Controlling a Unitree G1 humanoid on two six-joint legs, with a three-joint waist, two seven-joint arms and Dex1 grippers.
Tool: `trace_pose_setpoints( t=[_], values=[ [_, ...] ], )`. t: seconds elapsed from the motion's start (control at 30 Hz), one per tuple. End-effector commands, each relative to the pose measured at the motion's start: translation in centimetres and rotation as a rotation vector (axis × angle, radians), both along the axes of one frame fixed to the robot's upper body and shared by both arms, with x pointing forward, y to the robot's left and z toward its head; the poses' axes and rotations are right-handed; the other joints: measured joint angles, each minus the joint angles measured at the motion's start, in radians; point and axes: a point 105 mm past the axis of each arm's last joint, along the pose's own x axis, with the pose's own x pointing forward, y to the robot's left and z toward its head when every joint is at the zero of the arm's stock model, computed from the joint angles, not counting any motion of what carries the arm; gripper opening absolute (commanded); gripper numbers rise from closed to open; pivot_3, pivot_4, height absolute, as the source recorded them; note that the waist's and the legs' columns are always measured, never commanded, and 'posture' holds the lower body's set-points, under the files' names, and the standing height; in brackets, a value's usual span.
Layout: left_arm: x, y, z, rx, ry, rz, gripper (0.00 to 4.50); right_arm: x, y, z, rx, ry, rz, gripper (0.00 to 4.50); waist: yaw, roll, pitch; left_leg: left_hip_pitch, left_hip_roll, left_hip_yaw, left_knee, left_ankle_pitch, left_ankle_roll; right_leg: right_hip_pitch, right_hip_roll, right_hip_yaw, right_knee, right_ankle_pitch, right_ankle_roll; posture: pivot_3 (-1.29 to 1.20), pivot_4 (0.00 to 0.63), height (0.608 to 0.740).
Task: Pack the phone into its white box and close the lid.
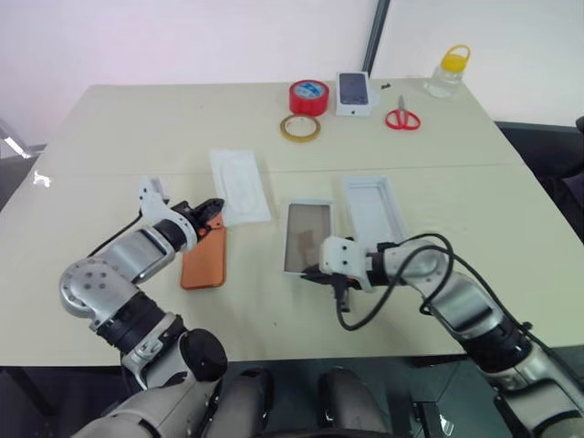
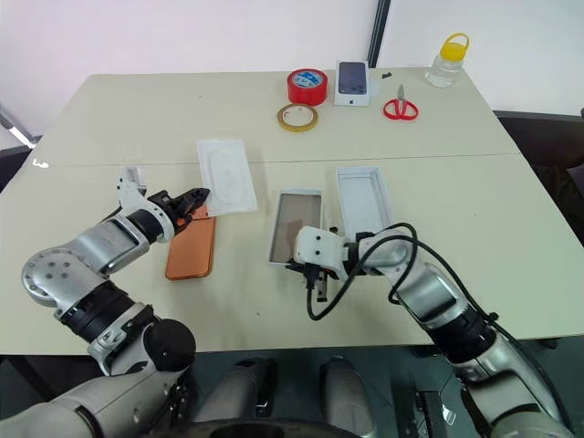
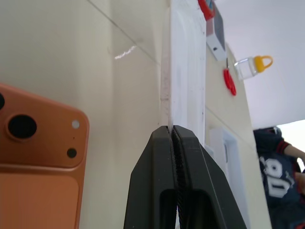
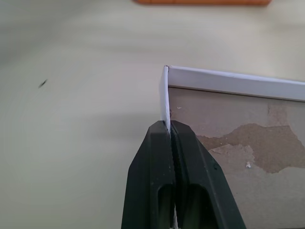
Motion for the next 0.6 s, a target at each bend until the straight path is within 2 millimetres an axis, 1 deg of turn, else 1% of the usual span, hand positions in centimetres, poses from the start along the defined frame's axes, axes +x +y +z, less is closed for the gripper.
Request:
trace_pose_setpoints(
  t=[0.03,0.2,0.33,0.43,0.47,0.5,0.57,0.6],
  values=[
    [0.0,0.1,1.2,0.000,-0.041,-0.002,0.00,0.2,2.3,0.5,-0.007,-0.061,0.073,0.01,-0.002,0.000,0.000,0.000,0.000,0.000,0.000,0.000,0.000,0.000,0.000,0.000,0.000,0.000,0.000,0.00,0.150,0.740],
    [-0.1,-0.3,1.2,0.002,-0.043,-0.009,0.00,1.5,4.0,0.1,-0.009,-0.104,0.073,0.01,-0.002,0.000,0.000,0.000,0.000,0.000,0.000,0.000,-0.001,0.000,0.000,0.000,0.000,0.000,0.000,0.00,0.150,0.740],
    [-0.3,-0.6,0.9,0.001,-0.040,-0.010,0.00,2.2,4.4,0.1,-0.005,-0.112,0.054,0.01,-0.002,0.000,0.000,0.000,0.000,0.000,0.000,0.000,-0.001,0.000,0.000,0.000,0.000,0.000,0.000,0.00,0.150,0.740],
    [-0.5,-0.9,0.8,0.001,-0.037,-0.015,0.00,2.4,4.4,1.4,0.055,-0.097,0.035,0.97,-0.004,0.000,0.000,0.000,0.000,-0.001,0.000,0.000,-0.001,0.000,0.000,0.000,0.000,0.000,0.000,0.00,0.150,0.740],
    [-0.6,-1.1,0.6,0.007,-0.036,-0.025,0.00,2.5,4.2,2.1,0.082,-0.106,0.026,1.54,-0.004,0.000,0.000,0.000,0.000,-0.001,0.000,0.000,-0.001,0.000,0.000,0.000,0.000,0.000,0.000,0.00,0.150,0.740],
    [-0.6,-1.2,0.6,0.012,-0.034,-0.032,0.00,2.5,4.0,2.5,0.099,-0.113,0.019,1.89,-0.004,0.000,0.000,0.000,0.000,-0.001,0.000,0.000,-0.001,0.000,0.000,0.000,0.001,0.000,0.000,0.00,0.150,0.740],
    [-0.8,-1.7,0.3,0.035,-0.030,-0.054,0.00,2.3,2.9,3.4,0.119,-0.116,0.010,2.90,-0.004,0.000,0.000,0.000,0.000,-0.001,0.000,0.001,-0.001,-0.001,0.000,0.000,0.001,0.000,0.000,0.00,0.150,0.740],
    [-1.0,-1.9,0.1,0.054,-0.027,-0.071,0.00,2.0,1.8,3.7,0.114,-0.116,0.009,2.90,-0.002,0.000,0.000,0.000,0.000,-0.001,0.000,0.001,-0.001,-0.001,0.000,0.000,0.001,0.000,0.000,0.00,0.150,0.740]
  ],
)
